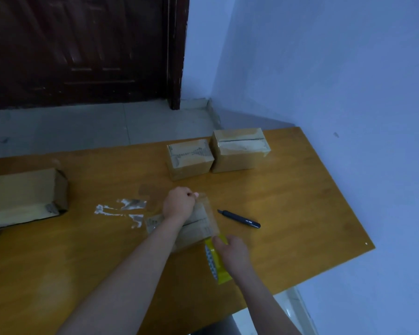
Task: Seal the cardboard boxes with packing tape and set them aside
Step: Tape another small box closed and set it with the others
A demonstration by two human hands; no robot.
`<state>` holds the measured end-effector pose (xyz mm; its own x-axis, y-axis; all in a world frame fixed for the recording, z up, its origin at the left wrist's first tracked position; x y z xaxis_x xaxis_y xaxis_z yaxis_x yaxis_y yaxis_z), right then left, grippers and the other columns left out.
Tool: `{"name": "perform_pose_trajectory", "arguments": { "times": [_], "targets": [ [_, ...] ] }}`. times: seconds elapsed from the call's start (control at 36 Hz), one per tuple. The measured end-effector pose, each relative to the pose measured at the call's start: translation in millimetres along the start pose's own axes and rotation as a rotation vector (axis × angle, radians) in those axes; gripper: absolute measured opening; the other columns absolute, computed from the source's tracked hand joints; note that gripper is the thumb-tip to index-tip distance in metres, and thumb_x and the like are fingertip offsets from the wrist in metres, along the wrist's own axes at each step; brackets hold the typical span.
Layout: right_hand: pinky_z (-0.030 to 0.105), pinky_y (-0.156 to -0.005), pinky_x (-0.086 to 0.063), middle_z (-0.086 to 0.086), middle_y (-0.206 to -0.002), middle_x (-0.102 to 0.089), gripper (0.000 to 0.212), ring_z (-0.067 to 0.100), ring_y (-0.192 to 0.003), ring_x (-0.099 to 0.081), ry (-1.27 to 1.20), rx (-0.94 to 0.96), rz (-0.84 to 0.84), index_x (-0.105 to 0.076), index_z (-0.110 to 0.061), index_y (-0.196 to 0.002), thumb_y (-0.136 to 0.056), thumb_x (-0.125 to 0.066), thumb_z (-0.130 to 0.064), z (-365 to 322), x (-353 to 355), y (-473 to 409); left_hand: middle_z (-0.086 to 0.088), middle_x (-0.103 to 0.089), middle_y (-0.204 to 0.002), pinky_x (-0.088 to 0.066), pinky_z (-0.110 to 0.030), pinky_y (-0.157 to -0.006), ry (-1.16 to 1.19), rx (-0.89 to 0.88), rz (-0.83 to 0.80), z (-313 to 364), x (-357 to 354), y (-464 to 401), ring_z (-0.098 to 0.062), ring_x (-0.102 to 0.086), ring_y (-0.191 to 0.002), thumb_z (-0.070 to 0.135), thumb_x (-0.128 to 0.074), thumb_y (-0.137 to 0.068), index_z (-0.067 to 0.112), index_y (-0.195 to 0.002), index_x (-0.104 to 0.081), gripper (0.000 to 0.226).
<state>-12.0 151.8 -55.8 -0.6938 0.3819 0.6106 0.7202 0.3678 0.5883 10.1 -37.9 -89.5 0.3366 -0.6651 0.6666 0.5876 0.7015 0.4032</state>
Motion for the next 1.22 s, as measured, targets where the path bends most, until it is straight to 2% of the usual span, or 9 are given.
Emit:
{"name": "perform_pose_trajectory", "arguments": {
  "times": [0.08,0.19,0.33,0.44,0.67,0.78,0.86,1.0,1.22],
  "targets": [
    [0.041,-0.093,-0.042,0.025,-0.120,-0.059,0.050,0.035,-0.113,-0.055,-0.064,-0.022,0.017,-0.052,0.011,-0.120,-0.096,-0.051,-0.033,4.9,-1.0,1.4,-0.006,-0.066,-0.086,-0.044,-0.027,-0.067,0.059,0.079,-0.089,-3.9,-3.7,-5.7,-0.021,-0.058,-0.076,0.031,-0.060,-0.093,0.008,-0.085,-0.072,0.027],
    [0.042,-0.078,-0.049,0.020,-0.098,-0.067,0.046,0.026,-0.085,-0.061,-0.069,-0.006,0.034,-0.061,0.006,-0.109,-0.093,-0.053,-0.036,8.3,-5.6,-0.7,-0.007,-0.057,-0.087,-0.039,-0.026,-0.055,0.020,0.170,-0.219,-2.9,-2.6,-11.1,-0.019,-0.051,-0.071,0.024,-0.067,-0.088,0.006,-0.081,-0.060,0.020],
    [0.031,-0.056,-0.035,0.005,-0.067,-0.049,0.032,0.015,-0.058,-0.047,-0.079,0.014,0.030,-0.056,-0.007,-0.079,-0.094,-0.053,-0.036,14.4,-7.8,-6.9,-0.012,-0.055,-0.110,-0.044,-0.029,-0.075,-0.022,0.248,-0.339,-5.0,-6.5,-11.2,-0.027,-0.057,-0.107,0.024,-0.061,-0.090,0.005,-0.108,-0.056,0.027],
    [0.028,-0.055,-0.032,0.004,-0.068,-0.048,0.039,0.015,-0.060,-0.044,-0.121,0.004,0.025,-0.063,0.000,-0.086,-0.093,-0.054,-0.037,22.4,-14.4,-12.2,-0.011,-0.054,-0.099,-0.046,-0.031,-0.075,0.038,0.285,-0.306,-12.3,-7.3,-7.7,-0.027,-0.057,-0.095,0.023,-0.058,-0.089,0.005,-0.099,-0.056,0.021],
    [0.028,-0.062,-0.048,0.001,-0.071,-0.059,0.035,0.015,-0.066,-0.057,-0.186,0.070,0.003,-0.062,-0.009,-0.083,-0.096,-0.048,-0.038,17.6,-26.2,-1.9,-0.006,-0.061,-0.118,-0.047,-0.029,-0.091,0.183,-0.277,0.162,25.1,23.2,-1.5,-0.019,-0.058,-0.103,0.014,-0.051,-0.097,0.008,-0.122,-0.060,0.027],
    [0.036,-0.092,-0.045,-0.001,-0.093,-0.056,0.014,0.021,-0.094,-0.058,-0.375,0.049,-0.063,-0.051,-0.023,-0.097,-0.097,-0.048,-0.036,13.9,-31.4,-0.7,0.002,-0.054,-0.105,-0.046,-0.027,-0.086,0.163,-0.563,0.202,39.9,37.9,10.5,-0.013,-0.053,-0.096,0.011,-0.052,-0.096,0.009,-0.109,-0.062,0.016],
    [0.031,-0.085,-0.047,0.001,-0.104,-0.056,0.021,0.018,-0.097,-0.058,-0.588,0.025,-0.167,-0.051,-0.024,-0.104,-0.087,-0.061,-0.034,19.9,-34.5,-2.2,0.000,-0.055,-0.096,-0.044,-0.029,-0.074,-0.071,-0.691,0.181,33.2,27.8,28.4,-0.017,-0.054,-0.090,0.010,-0.056,-0.093,0.008,-0.096,-0.065,0.010],
    [0.033,-0.070,-0.048,0.005,-0.085,-0.063,0.026,0.019,-0.078,-0.061,-0.558,0.148,-0.170,-0.063,-0.018,-0.095,-0.073,-0.058,-0.030,23.3,-30.7,-5.1,-0.003,-0.064,-0.105,-0.053,-0.040,-0.078,-0.360,-0.660,0.151,-0.5,-2.7,53.3,-0.025,-0.057,-0.099,0.039,-0.042,-0.090,0.011,-0.100,-0.070,0.040],
    [0.020,-0.056,-0.047,-0.001,-0.068,-0.062,0.020,0.005,-0.057,-0.061,-0.429,0.180,-0.161,-0.062,-0.003,-0.095,-0.097,-0.051,-0.019,25.3,-32.4,-8.1,-0.003,-0.024,-0.155,-0.021,-0.034,-0.115,-0.619,-0.534,0.008,-2.8,-13.6,68.4,-0.022,-0.019,-0.141,0.066,-0.004,-0.090,0.010,-0.150,-0.025,0.085]
  ]
}}
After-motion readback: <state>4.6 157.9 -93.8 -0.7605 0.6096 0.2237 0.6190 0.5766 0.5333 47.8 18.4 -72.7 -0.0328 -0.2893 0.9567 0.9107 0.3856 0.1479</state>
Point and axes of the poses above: each hand's wrist, its own y-axis away from the middle knuckle, its own x-axis out of the back of the hand, z = x × y, the point moved 7 cm from there along -y, towards the middle knuckle
